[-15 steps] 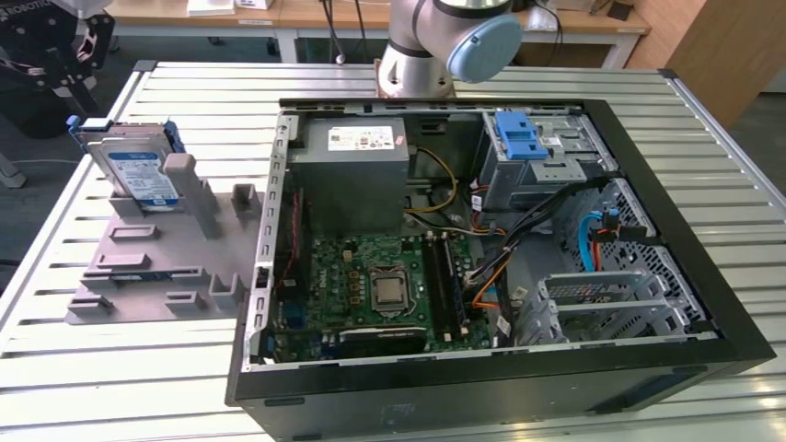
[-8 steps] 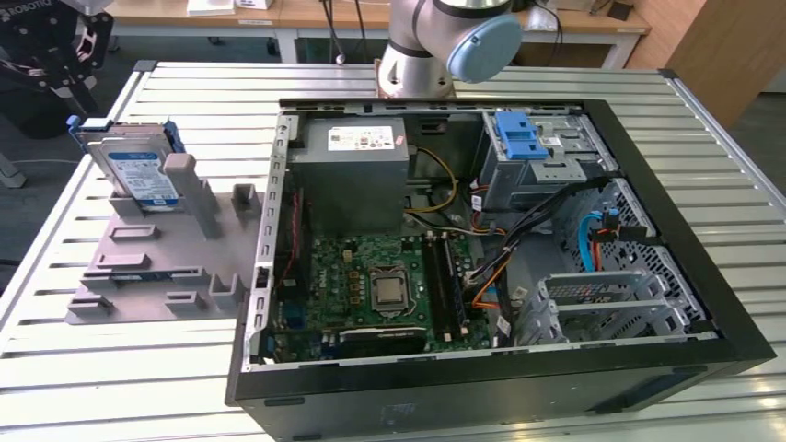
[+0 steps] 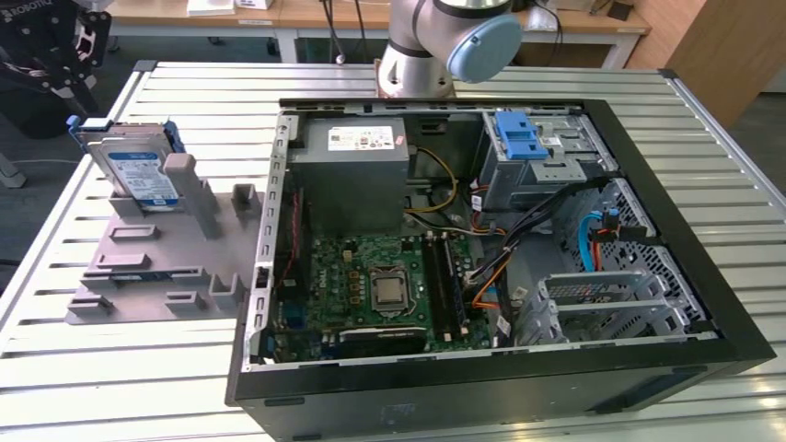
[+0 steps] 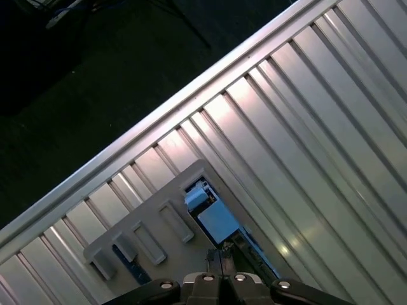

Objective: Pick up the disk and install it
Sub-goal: 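Pick up the disk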

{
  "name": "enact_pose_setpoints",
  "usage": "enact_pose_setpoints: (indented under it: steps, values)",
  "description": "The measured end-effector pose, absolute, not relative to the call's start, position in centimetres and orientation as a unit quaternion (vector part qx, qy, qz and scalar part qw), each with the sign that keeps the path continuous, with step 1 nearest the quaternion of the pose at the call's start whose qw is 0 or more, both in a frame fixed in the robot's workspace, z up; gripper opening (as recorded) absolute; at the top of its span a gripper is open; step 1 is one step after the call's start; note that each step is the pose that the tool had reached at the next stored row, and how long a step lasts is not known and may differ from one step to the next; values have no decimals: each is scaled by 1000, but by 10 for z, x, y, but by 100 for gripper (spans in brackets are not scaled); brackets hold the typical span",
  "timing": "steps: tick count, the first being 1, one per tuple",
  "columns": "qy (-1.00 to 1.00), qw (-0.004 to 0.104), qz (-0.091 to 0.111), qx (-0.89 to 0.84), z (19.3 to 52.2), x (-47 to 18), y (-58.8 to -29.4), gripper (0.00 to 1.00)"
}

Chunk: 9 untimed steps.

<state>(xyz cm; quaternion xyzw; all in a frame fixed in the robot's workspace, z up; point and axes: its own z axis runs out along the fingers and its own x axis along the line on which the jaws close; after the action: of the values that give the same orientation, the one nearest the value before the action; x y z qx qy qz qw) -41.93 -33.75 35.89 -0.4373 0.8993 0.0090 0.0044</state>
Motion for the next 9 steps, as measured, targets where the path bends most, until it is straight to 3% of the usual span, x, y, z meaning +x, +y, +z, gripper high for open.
enact_pose_setpoints:
  steps: [9]
  values:
    - [873,4,9,-487,359,-419,-337,11]
